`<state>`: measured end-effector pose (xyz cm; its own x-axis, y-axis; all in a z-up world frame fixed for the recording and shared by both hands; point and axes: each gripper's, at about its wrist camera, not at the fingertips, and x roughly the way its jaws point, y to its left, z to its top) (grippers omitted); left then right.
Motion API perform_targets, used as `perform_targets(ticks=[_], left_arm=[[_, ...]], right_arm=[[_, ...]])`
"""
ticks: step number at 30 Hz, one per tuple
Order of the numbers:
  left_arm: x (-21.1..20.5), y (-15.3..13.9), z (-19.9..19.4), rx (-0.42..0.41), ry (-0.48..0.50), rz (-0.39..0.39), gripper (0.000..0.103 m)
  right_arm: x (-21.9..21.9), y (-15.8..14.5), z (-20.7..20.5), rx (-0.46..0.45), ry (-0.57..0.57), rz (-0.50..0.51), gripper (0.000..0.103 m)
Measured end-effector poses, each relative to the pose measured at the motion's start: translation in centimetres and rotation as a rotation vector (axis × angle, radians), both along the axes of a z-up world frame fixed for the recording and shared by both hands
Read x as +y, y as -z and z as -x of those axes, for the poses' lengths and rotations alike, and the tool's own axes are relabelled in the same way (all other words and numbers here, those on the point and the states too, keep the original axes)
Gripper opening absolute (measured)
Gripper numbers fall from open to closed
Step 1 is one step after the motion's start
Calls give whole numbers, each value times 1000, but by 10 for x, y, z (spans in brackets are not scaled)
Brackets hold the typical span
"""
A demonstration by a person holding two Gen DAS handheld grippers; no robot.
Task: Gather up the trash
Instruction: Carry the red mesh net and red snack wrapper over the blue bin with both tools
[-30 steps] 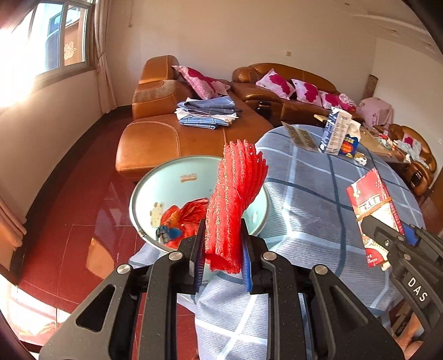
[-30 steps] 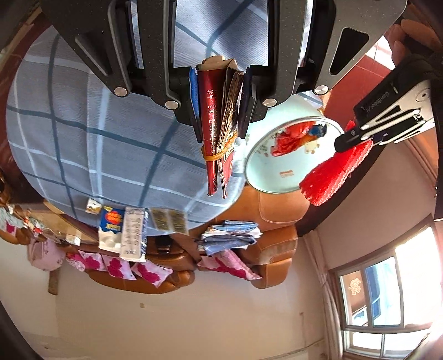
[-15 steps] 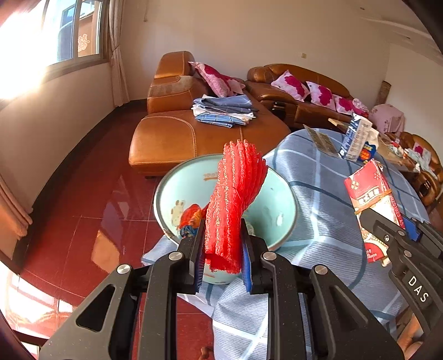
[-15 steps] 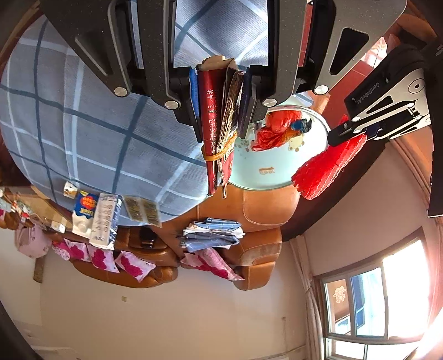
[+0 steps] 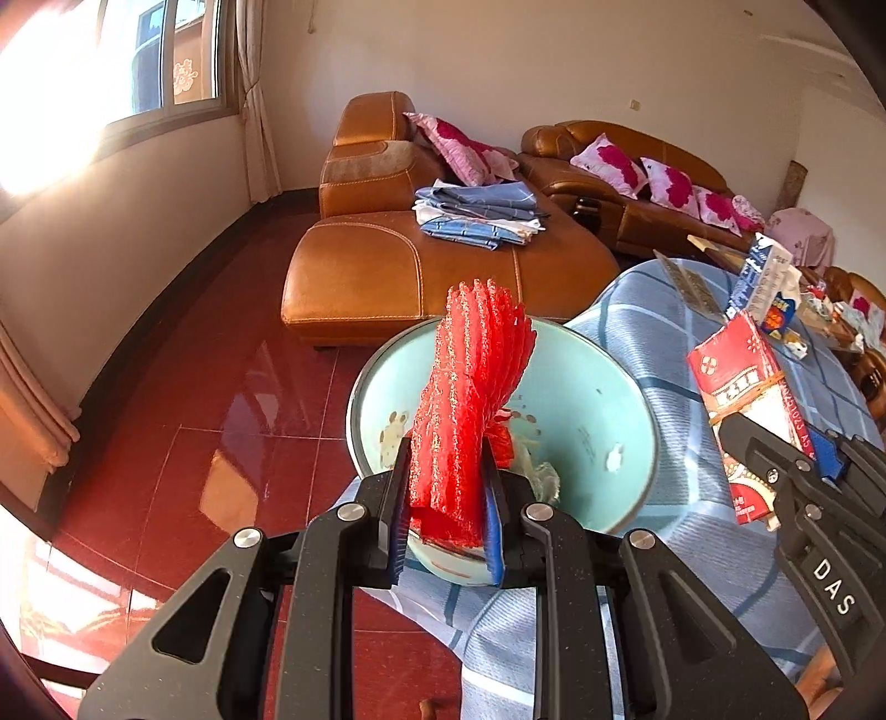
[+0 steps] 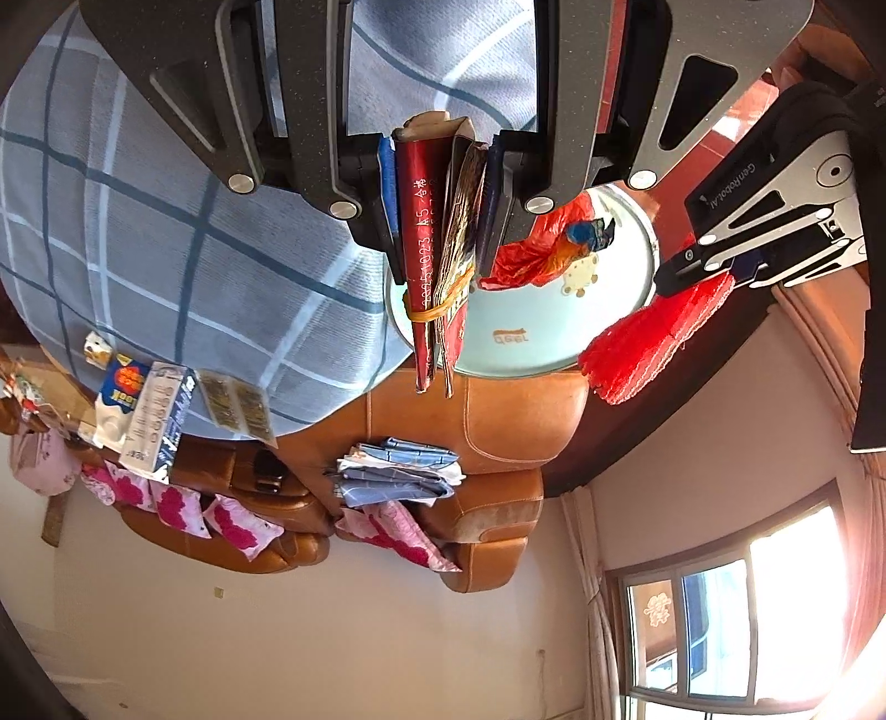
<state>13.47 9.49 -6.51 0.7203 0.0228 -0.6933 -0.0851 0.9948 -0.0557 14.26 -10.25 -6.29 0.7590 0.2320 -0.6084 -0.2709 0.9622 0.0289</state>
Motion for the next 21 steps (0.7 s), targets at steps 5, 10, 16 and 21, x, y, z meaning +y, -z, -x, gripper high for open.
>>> perform_targets(ticks=[5, 10, 16, 21], left_arm=[[3, 8, -14, 25, -10, -5, 21], [3, 15, -27, 50, -16, -13, 21], [-1, 24, -40, 81, -11, -17, 21], [1, 31, -48, 108, -11, -13, 21]], right_arm=[[8, 4, -19, 11, -23, 15, 25], [16, 10, -36, 23, -47, 41, 25], [20, 21, -55, 62, -61, 45, 25], [22, 30, -69, 107, -90, 39, 25]])
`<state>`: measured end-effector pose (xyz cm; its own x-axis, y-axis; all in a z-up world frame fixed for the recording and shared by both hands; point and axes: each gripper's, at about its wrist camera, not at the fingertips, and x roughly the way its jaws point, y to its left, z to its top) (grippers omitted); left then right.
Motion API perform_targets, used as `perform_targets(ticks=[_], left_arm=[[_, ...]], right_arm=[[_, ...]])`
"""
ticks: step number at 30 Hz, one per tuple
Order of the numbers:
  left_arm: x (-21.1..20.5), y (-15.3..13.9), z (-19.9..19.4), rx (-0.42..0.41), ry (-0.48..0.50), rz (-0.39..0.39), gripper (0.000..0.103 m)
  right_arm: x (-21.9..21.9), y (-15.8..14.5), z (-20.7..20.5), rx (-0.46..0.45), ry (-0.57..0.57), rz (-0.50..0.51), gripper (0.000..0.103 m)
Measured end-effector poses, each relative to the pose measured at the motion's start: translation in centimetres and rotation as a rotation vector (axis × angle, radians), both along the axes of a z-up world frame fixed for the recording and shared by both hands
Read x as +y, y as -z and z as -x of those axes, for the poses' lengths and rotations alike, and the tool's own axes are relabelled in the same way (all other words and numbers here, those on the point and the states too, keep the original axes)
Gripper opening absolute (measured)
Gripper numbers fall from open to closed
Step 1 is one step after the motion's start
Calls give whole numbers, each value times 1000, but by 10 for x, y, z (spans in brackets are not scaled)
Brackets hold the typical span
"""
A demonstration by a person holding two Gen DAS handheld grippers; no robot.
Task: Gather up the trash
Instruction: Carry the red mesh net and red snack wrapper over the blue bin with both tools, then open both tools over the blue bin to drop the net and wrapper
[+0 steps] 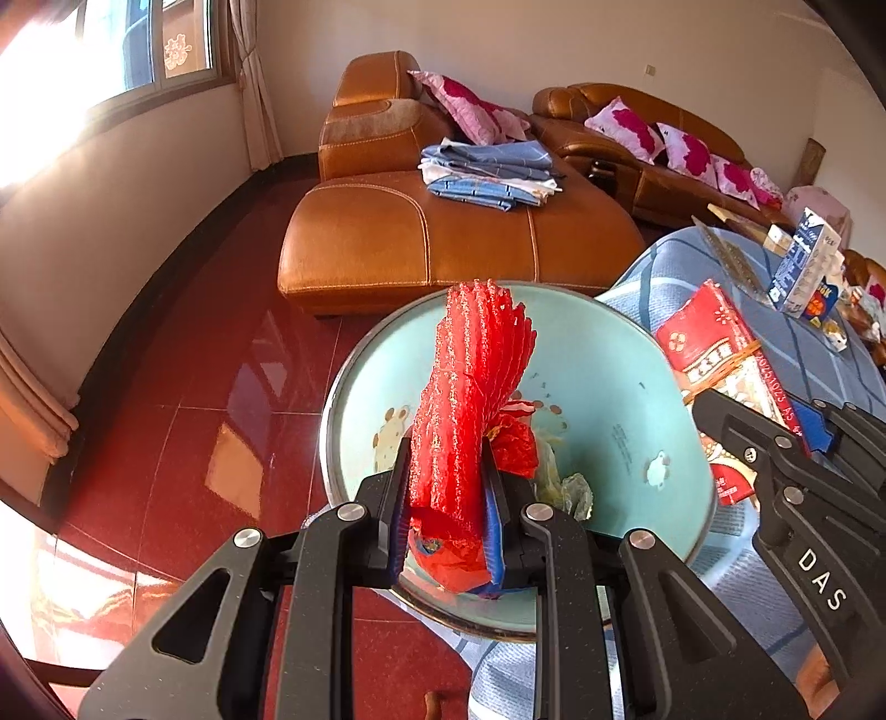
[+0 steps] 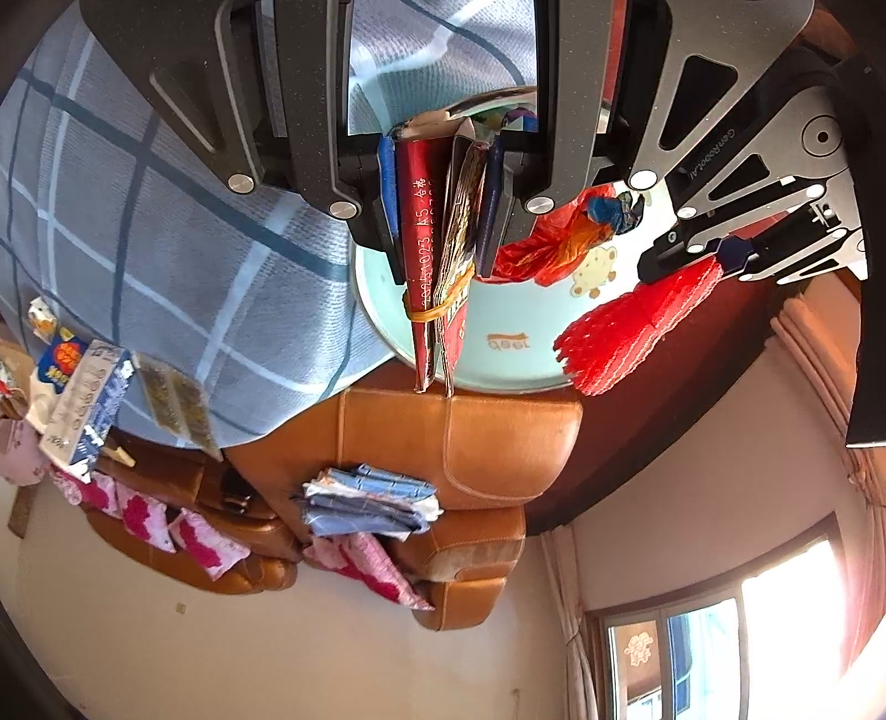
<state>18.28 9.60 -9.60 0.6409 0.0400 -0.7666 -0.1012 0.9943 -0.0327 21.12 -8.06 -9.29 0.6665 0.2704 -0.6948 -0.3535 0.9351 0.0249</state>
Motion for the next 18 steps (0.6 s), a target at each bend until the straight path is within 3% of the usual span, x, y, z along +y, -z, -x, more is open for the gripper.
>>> perform_targets(ticks=[6, 8, 15, 17, 18], left_arm=[[3, 6, -7, 22, -2, -1, 22], [3, 7, -9, 24, 0, -7, 22], [-5, 7, -13, 26, 13, -15, 22], [-9, 8, -10, 31, 17, -21, 26], [-12, 8, -7, 32, 18, -32, 32]], right_arm=[[2, 9, -9, 43, -61, -28, 29], [-1, 7, -7, 34, -53, -38, 42], [-26, -8, 1, 4, 38, -80, 42], [-32, -10, 6, -5, 63, -87, 42], [-36, -11, 9, -11, 87, -89, 42]])
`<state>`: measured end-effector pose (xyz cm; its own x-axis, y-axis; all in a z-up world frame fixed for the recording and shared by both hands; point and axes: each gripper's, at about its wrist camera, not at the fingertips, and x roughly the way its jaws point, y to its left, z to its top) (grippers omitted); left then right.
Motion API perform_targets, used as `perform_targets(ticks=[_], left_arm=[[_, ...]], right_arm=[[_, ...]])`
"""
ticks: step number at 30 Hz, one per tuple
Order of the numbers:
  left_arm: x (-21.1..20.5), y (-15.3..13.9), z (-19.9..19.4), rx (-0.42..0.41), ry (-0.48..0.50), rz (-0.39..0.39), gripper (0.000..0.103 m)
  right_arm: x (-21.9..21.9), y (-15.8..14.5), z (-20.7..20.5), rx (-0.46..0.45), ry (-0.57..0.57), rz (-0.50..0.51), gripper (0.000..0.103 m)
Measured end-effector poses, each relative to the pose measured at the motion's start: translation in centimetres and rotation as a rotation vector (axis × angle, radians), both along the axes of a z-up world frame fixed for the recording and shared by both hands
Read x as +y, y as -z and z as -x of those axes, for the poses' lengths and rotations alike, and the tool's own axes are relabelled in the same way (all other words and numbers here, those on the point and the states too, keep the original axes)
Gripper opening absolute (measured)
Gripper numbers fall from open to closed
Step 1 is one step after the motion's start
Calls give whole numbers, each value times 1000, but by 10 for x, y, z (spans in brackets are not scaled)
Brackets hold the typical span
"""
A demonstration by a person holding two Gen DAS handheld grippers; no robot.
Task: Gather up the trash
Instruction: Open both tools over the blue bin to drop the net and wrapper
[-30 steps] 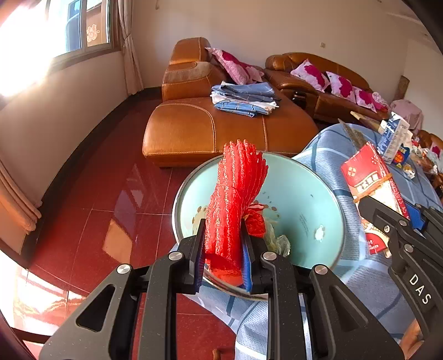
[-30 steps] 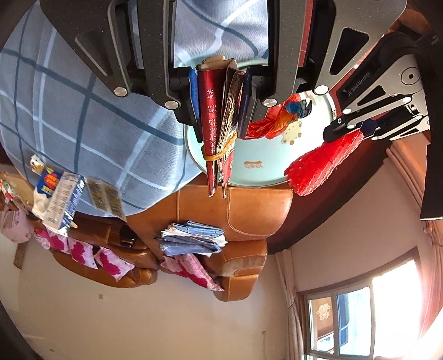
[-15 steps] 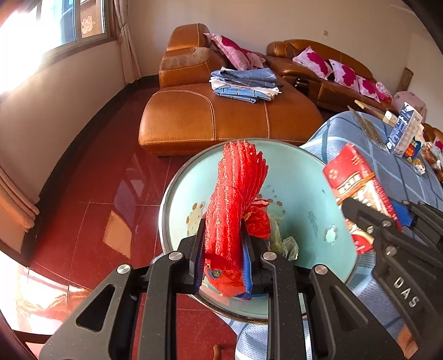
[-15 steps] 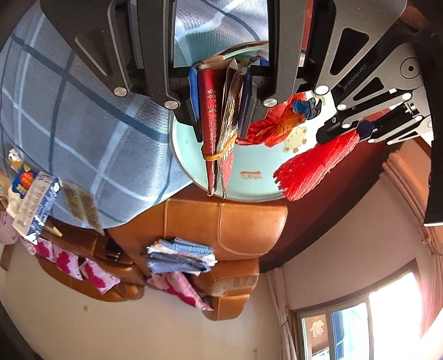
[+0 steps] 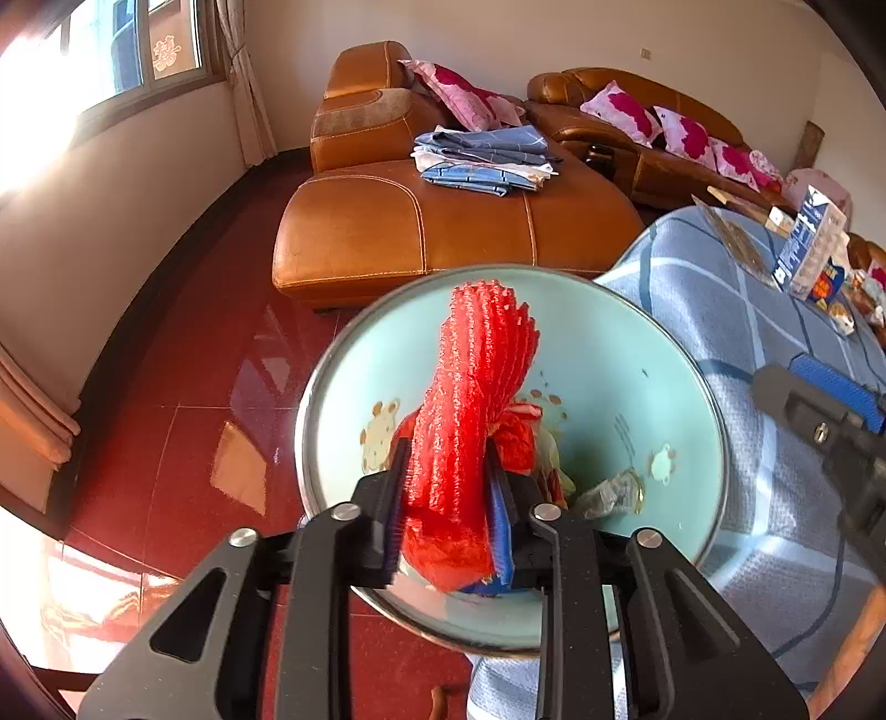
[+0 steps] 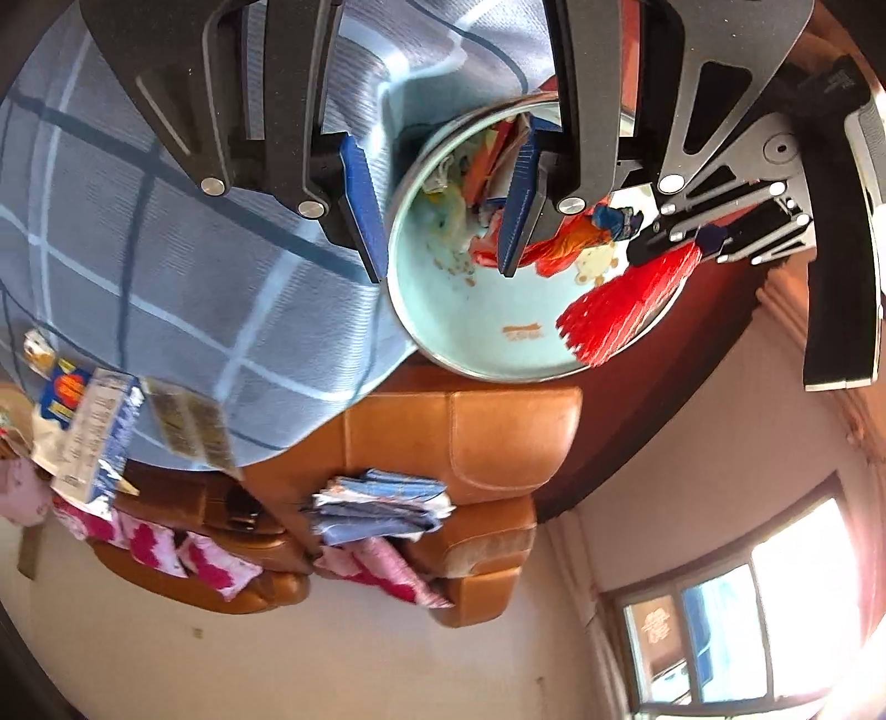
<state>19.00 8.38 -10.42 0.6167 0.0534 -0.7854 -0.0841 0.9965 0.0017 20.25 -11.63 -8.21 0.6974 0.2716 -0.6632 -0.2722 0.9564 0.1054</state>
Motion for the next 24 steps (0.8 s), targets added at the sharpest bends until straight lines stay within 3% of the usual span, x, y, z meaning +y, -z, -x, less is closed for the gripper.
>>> perform_targets(ticks=[3, 6, 10, 16, 24], left_arm=[[-6, -2, 10, -9, 4, -28, 47], [-7, -6, 21, -23, -33, -53, 79], [-7, -17, 36, -57, -43, -45, 91], [-11, -35, 68, -118, -52, -54, 97], [-4, -42, 112, -143, -111, -96, 97]], right_arm=[[-7, 0, 4, 10, 26, -21, 44], [-15, -3, 13, 1, 54, -54, 55], [-24, -12, 30, -32, 101, -107, 72], [-33, -28, 61, -98, 152, -140, 87], [-27, -38, 96, -133, 123, -154, 92]])
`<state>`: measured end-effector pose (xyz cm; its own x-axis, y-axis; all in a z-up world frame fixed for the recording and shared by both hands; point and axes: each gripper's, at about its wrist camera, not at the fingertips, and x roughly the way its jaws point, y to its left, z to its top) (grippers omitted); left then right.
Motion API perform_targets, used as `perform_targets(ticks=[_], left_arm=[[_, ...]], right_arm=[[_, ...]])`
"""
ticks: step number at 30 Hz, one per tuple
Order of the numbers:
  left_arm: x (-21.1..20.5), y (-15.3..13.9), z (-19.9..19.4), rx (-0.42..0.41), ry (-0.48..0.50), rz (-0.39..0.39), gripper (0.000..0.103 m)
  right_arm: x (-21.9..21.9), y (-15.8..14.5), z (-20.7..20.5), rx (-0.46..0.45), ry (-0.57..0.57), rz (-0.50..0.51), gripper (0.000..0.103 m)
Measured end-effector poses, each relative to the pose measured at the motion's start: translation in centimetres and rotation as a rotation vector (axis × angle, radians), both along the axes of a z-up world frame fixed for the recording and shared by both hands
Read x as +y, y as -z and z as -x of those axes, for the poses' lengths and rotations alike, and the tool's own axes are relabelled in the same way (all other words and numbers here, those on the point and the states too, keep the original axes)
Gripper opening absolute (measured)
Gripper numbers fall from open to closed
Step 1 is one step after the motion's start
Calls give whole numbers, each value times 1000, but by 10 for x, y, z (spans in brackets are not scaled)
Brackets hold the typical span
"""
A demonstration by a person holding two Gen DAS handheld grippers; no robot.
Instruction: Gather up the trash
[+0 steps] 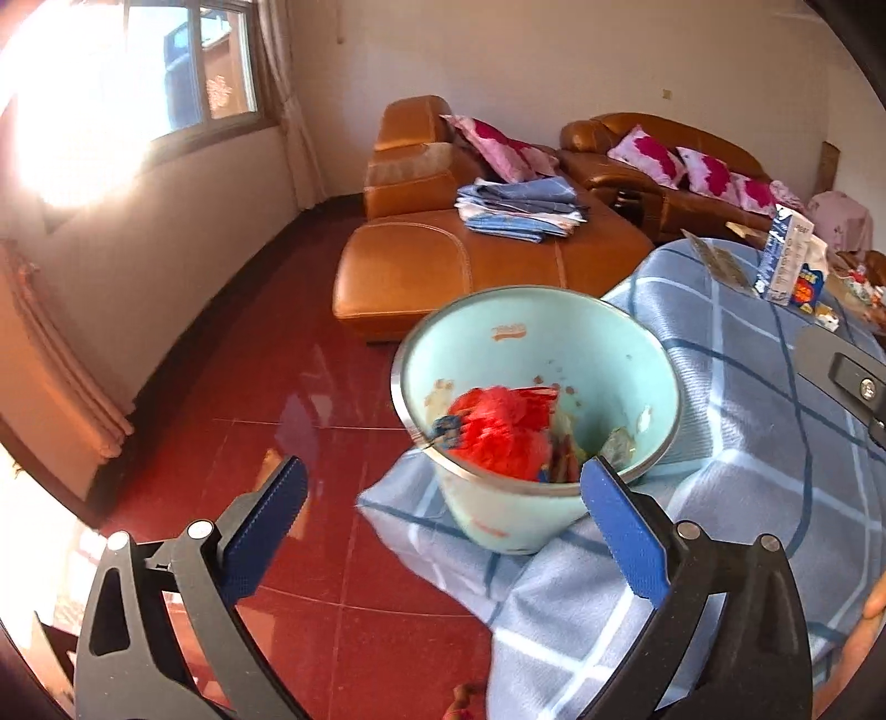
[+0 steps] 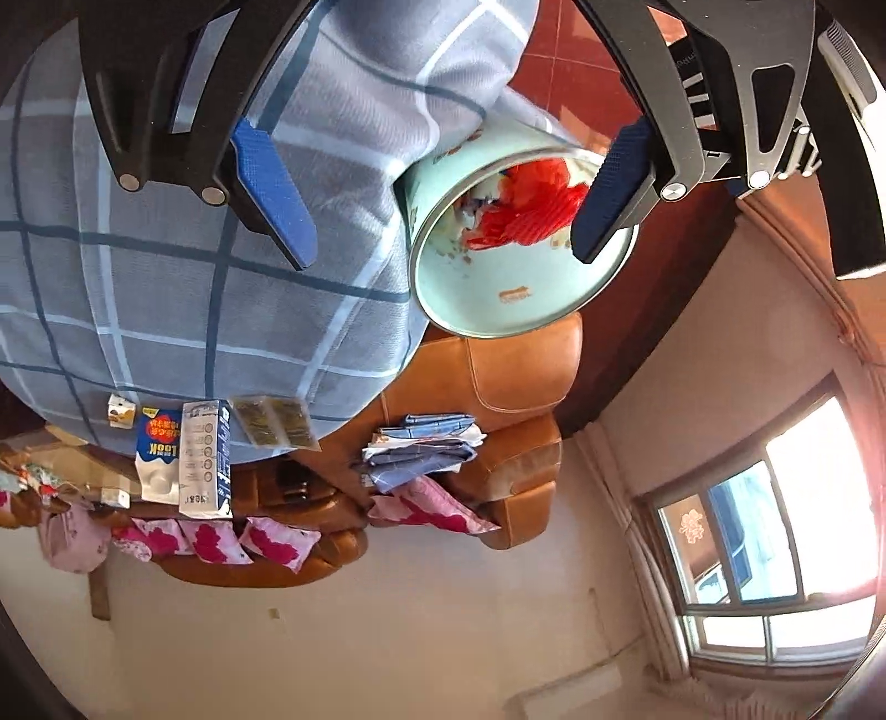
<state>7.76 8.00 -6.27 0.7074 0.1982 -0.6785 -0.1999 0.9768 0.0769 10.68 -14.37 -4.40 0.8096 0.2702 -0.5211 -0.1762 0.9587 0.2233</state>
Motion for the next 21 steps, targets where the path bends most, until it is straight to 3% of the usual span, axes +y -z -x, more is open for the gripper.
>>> perform_targets(ticks=[6, 14, 21], left_arm=[[1, -25, 29, -74, -20, -13, 97], [-9, -79, 67, -249, 1, -15, 97], [-16, -110, 91, -357, 13, -35, 97]], right_arm=[[-9, -11, 28, -36, 14, -5, 92], [-18, -55, 81, -228, 68, 10, 94], [-31, -79, 101, -310, 97, -31, 94]])
